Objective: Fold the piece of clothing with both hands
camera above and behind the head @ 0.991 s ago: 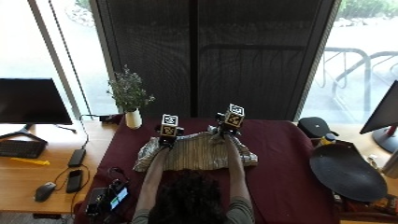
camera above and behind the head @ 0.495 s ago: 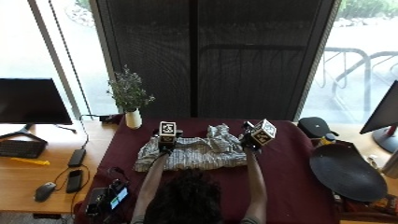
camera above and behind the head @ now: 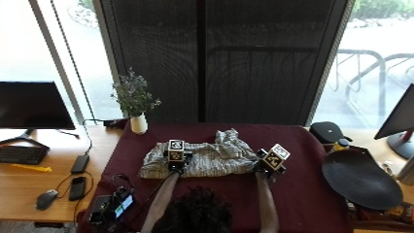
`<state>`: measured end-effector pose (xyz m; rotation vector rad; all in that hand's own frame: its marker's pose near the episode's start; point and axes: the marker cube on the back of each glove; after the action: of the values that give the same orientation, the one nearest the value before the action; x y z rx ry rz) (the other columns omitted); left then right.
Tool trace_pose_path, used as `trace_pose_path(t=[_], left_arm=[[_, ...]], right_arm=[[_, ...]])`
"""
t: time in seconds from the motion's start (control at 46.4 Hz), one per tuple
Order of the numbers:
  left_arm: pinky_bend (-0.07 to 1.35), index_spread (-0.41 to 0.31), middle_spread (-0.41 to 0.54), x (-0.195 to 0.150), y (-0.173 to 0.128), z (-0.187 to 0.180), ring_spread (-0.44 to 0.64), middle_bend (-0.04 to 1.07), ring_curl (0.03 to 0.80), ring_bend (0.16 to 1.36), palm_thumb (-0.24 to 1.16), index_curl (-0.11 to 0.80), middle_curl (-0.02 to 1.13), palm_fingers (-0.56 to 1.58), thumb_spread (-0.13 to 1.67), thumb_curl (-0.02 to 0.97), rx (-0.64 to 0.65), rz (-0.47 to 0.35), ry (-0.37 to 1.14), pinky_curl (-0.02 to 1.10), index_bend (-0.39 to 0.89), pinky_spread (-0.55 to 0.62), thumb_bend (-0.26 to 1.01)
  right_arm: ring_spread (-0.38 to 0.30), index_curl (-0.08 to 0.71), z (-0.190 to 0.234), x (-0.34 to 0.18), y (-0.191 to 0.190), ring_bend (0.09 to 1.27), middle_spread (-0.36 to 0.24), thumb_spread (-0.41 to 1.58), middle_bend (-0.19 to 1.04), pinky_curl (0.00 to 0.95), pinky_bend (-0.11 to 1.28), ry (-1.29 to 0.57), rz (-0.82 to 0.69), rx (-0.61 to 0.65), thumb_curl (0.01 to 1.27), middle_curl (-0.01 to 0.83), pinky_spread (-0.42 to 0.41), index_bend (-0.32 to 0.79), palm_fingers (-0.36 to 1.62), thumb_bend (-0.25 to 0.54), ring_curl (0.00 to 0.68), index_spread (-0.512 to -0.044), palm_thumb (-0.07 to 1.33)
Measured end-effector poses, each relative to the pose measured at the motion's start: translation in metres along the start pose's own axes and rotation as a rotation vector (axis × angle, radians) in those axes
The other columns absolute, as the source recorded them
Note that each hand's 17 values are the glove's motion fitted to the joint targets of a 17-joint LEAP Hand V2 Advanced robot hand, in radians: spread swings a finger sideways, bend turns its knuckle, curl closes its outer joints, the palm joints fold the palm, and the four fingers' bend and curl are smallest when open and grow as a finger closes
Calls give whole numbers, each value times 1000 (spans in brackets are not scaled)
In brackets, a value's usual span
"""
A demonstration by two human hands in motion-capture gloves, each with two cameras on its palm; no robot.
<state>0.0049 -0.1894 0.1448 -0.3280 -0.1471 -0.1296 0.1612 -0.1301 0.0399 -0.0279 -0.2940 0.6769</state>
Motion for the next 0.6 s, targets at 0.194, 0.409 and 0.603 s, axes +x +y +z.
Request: trace_pose_path(t=[0.194,0.409,0.603], left_arm=[[369,-131,-17,-2,10,13,176,156,346,397,233,403,392,349,1449,186,-83,-5,100,357,161,262,-28],[379,-114,18,0,7,11,263,171,333,403,172,412,379,346,1509,167,-85,22,131,363,175,317,-7],[372,-110,28,-13,6,-28,290,176,333,408,160,420,377,341,1525,167,-111,10,181,367,176,338,1]], right_arm=[[-125,32,24,-3,-14,912,3,1281,193,448,931,-75,114,-15,335,387,-154,-62,799,11,493,-273,566],[-160,72,18,-39,-15,830,-36,1265,214,396,851,-438,-104,-43,430,406,-233,156,991,154,447,-263,903],[-212,175,-30,-69,5,700,-109,1061,178,369,734,-554,-142,12,495,420,-291,165,1115,141,423,-249,1040]])
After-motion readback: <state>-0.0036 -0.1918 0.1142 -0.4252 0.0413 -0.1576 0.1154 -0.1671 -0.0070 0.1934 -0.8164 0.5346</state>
